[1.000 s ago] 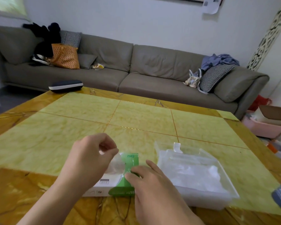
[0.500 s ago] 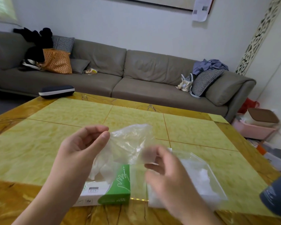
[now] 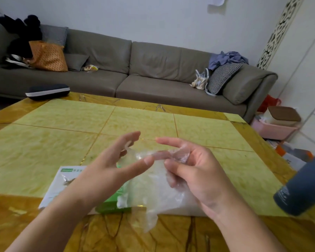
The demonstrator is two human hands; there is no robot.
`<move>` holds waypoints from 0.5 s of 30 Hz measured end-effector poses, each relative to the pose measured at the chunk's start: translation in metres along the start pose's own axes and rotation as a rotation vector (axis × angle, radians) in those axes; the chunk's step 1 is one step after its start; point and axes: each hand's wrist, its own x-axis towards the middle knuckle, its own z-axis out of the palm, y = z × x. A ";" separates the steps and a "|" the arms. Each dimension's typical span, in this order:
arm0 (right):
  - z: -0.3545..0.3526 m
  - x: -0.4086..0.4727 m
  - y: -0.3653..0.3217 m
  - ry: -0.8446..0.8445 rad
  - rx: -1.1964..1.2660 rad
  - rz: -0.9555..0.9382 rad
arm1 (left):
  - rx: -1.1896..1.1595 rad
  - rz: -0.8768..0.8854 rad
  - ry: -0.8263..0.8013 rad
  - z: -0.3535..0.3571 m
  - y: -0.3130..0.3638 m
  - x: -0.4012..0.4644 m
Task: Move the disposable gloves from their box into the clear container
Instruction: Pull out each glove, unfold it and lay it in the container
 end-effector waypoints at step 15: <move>-0.026 0.009 0.012 0.326 -0.060 0.045 | -0.754 -0.076 0.145 -0.006 -0.016 0.012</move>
